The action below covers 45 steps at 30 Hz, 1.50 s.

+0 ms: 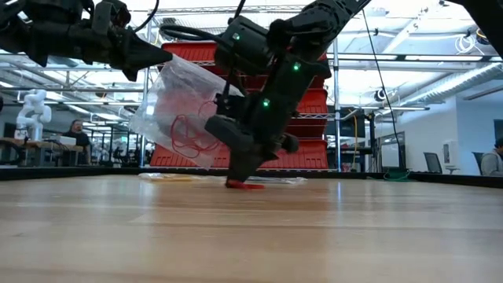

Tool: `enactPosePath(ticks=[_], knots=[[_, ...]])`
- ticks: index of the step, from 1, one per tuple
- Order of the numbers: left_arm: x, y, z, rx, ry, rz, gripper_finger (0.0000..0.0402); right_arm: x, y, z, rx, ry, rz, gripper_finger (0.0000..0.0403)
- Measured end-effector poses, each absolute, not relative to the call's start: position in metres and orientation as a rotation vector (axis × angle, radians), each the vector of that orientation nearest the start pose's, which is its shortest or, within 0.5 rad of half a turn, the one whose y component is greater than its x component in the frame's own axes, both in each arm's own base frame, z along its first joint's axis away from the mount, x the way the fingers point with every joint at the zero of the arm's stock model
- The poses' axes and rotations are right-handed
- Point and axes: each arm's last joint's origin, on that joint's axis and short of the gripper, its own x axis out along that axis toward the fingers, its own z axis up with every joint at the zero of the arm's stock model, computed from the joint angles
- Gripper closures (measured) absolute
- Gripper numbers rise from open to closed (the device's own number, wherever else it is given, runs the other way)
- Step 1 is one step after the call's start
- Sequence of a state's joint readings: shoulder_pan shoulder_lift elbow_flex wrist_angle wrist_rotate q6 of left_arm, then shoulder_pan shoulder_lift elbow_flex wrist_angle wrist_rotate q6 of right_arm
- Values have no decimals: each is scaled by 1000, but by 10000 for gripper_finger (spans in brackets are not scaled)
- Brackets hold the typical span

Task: Sort rubber bands
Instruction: Put the red rubber band into the bottom right transparent zip bag

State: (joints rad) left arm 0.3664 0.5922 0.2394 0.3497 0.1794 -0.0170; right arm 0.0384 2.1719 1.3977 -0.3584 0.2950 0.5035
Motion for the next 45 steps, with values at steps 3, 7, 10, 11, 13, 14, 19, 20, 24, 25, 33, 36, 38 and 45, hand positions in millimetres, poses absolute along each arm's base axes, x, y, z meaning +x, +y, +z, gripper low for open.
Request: enactPosePath(ticks=[3,7,10,11,13,14,19,20,24,25,33,36,38,45], knots=[[140,48,222,-17,1,187,402,426,8,109,235,1033,-495,390],[140,48,222,-16,2,187,402,427,8,123,234,1034,-434,398],[140,48,222,-14,1,187,402,425,9,139,240,1047,-364,401],[140,48,222,-14,2,189,402,425,11,146,247,1044,-335,401],[140,48,222,-13,1,198,402,427,14,167,247,998,-291,402],[140,49,222,-14,2,204,402,427,15,179,247,974,-274,402],[141,50,221,-20,9,229,402,427,18,220,209,889,-210,403],[141,50,221,-21,11,230,402,427,19,231,205,857,-198,403],[142,50,219,-29,27,232,401,427,16,273,159,757,-172,403],[143,50,218,-30,31,230,402,428,15,280,139,743,-167,403],[148,49,213,-39,70,209,401,431,-5,337,-2,629,-146,403],[149,47,213,-39,69,198,402,431,-17,338,-18,631,-165,403],[149,46,213,-37,65,190,402,432,-26,335,-17,641,-180,403],[150,44,217,-31,35,164,401,443,-40,311,8,701,-138,403]])
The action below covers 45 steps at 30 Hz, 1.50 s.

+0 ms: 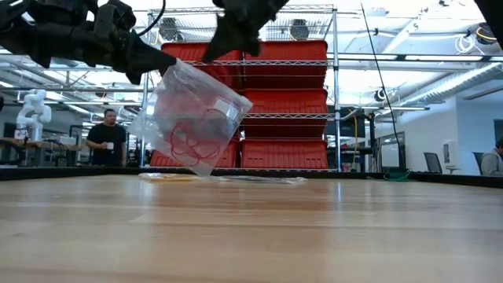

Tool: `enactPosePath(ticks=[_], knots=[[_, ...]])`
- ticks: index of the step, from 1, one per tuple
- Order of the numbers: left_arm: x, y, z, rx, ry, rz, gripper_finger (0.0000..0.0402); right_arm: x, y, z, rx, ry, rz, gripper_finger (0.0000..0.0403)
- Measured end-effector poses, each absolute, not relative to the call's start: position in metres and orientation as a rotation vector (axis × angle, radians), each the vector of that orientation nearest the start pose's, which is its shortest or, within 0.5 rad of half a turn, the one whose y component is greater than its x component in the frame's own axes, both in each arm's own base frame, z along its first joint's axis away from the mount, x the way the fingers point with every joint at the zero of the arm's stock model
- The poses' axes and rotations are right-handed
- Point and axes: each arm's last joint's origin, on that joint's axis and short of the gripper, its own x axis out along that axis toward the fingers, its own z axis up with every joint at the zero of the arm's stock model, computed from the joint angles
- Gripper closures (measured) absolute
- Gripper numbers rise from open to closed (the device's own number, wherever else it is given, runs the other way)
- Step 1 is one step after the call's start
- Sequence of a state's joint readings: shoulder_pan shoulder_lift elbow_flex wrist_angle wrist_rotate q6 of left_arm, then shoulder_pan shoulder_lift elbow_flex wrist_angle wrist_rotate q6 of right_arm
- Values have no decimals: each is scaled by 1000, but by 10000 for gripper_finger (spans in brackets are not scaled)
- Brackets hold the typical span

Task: Sort rubber bands
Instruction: Put the red rubber band into the bottom right transparent zip bag

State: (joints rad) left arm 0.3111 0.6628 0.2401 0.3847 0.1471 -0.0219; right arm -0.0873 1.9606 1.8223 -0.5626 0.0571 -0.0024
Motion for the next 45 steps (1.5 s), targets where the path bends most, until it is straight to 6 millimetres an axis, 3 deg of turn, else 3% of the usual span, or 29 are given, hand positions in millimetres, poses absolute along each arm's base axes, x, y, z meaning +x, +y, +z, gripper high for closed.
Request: enactPosePath(ticks=[6,13,19,25,28,37,45], knots=[[150,44,217,-29,31,162,401,453,-41,289,24,759,-100,403],[150,44,216,-32,38,155,401,454,-52,283,43,776,-125,403],[150,44,216,-32,39,155,401,451,-47,308,30,770,-103,403],[150,44,216,-32,40,155,401,446,-46,332,-52,774,-189,403],[150,44,216,-32,39,155,401,446,-47,333,-55,775,-195,403],[150,44,217,-31,35,155,401,456,-47,305,-39,860,-136,403],[150,44,217,-32,32,155,401,464,-50,292,-29,874,-115,403]])
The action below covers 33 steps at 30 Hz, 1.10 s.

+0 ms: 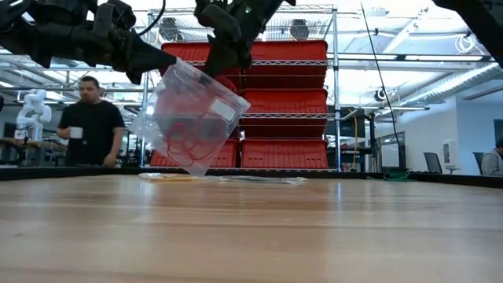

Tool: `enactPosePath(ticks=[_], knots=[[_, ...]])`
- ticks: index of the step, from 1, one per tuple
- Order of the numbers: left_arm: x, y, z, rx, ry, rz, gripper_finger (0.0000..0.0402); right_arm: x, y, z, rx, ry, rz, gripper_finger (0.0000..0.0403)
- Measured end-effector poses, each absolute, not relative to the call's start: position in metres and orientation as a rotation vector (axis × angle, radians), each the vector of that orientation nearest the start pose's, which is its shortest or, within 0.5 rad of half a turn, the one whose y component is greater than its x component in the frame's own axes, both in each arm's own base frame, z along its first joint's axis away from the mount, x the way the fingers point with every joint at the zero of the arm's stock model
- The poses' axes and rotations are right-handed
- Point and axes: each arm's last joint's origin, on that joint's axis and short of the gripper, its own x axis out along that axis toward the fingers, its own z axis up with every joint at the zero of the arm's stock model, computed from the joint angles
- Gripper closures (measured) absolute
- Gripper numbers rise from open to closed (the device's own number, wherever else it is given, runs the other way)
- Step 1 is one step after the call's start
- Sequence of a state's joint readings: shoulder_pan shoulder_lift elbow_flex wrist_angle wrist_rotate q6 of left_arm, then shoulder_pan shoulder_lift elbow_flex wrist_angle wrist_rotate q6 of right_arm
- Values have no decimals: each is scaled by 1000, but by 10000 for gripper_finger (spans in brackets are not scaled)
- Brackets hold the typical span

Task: Sort rubber bands
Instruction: Put the red rubber band into the bottom right transparent zip bag

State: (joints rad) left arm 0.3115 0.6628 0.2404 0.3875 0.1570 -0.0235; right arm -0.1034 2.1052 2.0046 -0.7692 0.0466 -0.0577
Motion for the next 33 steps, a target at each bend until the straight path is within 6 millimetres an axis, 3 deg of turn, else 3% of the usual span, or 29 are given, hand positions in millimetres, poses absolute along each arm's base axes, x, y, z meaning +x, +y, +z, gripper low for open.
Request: enactPosePath(ticks=[8,17,22,26,33], knots=[[150,44,217,-53,30,155,401,469,-64,277,22,894,-160,384],[150,44,217,-54,30,155,401,468,-65,283,40,876,-169,271],[150,44,217,-55,33,155,401,468,-63,286,95,853,-92,230],[150,44,217,-55,33,155,401,466,-61,291,97,840,-81,224],[150,44,216,-55,34,155,401,463,-51,305,78,793,-67,249]])
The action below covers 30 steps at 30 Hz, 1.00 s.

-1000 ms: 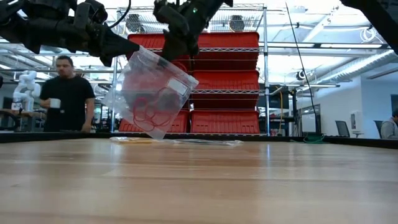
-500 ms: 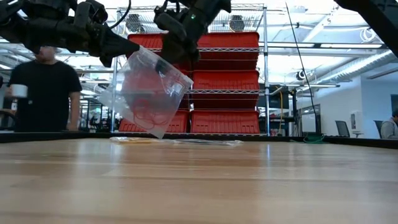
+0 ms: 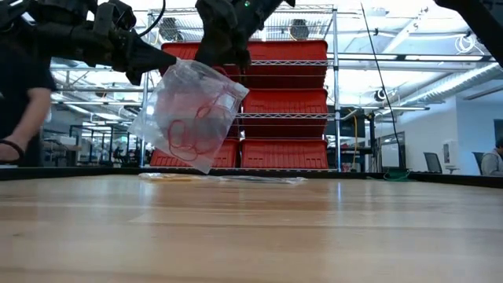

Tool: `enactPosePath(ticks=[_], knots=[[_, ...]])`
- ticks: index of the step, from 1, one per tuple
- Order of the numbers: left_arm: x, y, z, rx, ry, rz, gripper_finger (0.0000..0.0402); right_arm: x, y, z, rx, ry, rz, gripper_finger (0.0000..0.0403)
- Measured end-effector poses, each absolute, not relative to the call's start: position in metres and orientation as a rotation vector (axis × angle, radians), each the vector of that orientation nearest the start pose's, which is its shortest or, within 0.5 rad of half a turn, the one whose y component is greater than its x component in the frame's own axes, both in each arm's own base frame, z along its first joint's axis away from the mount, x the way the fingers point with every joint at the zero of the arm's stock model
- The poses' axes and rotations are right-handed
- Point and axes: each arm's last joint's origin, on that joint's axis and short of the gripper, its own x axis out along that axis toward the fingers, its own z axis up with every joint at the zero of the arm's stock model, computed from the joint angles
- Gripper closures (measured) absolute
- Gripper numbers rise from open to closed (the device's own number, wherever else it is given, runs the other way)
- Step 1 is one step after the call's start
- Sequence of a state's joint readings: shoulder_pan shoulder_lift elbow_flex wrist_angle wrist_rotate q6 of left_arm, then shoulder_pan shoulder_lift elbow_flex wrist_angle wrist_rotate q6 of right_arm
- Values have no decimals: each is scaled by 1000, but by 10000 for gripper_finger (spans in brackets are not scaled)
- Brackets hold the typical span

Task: Sort rubber bands
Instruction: Put the red rubber band into the bottom right transparent zip bag, then close the bottom right transparent zip bag

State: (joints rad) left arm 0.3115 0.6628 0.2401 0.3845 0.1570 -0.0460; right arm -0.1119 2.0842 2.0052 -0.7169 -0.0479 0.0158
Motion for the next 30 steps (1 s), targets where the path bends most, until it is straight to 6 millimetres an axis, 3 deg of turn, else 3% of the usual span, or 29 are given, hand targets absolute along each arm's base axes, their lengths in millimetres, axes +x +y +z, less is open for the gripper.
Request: enactPosePath(ticks=[8,19,25,30], knots=[[150,44,217,-54,33,165,401,465,-29,307,36,781,-10,282],[150,44,216,-54,34,171,401,467,-31,309,55,759,-23,336],[150,44,216,-50,40,171,401,463,-38,312,76,767,-49,329],[150,44,215,-50,48,171,401,446,-36,318,67,870,-38,326]])
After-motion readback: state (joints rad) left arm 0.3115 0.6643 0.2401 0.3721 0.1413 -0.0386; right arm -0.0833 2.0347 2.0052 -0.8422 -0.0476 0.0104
